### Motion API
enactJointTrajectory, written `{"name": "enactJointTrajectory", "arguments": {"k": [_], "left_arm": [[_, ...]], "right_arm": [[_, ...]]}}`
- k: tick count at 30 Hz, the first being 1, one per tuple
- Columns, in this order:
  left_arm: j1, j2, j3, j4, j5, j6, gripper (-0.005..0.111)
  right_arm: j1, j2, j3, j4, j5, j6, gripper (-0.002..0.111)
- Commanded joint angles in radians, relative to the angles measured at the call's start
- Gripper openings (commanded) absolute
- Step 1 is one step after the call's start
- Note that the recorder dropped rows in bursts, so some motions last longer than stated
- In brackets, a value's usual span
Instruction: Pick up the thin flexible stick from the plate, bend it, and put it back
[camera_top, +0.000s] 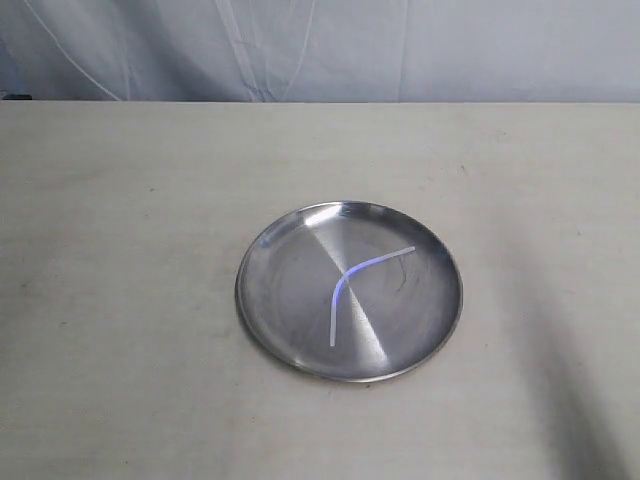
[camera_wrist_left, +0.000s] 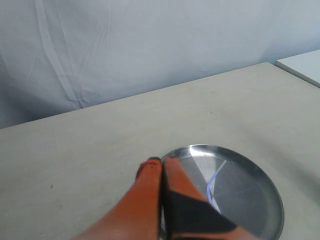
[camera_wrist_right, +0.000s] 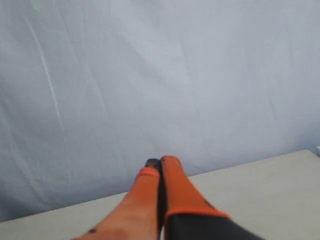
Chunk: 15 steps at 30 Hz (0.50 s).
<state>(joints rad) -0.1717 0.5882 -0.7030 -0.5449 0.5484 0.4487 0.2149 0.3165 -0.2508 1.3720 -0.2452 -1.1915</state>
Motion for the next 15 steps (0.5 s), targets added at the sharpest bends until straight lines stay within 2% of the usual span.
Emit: {"name": "enactJointTrajectory", "arguments": {"k": [1,5,7,8,13,15], "left_arm": [[0.003,-0.005,0.003,0.0,-0.009,-0.002,0.0],[0.003,-0.005,0.003,0.0,-0.009,-0.002,0.0],[0.003,-0.005,0.003,0.0,-0.009,-0.002,0.0],[0.003,-0.005,0.003,0.0,-0.01,-0.002,0.0],[0.003,-0.005,0.003,0.0,-0.01,-0.002,0.0],[0.003,-0.005,0.003,0.0,-0.01,-0.002,0.0]], "right_arm": [[-0.044,-0.138,0.088,-0.004,0.003,-0.058,-0.001],[-0.047,-0.183,0.114,-0.071,0.022,-0.064,-0.001],[-0.061,-0.183,0.118,-0.208,0.068,0.028,-0.001],[-0.065,-0.183,0.12,-0.308,0.09,0.135,-0.001],[-0.075,-0.183,0.169,-1.072,0.182,0.876,-0.001],[-0.075,-0.183,0.195,-1.261,0.232,1.11,-0.001]]}}
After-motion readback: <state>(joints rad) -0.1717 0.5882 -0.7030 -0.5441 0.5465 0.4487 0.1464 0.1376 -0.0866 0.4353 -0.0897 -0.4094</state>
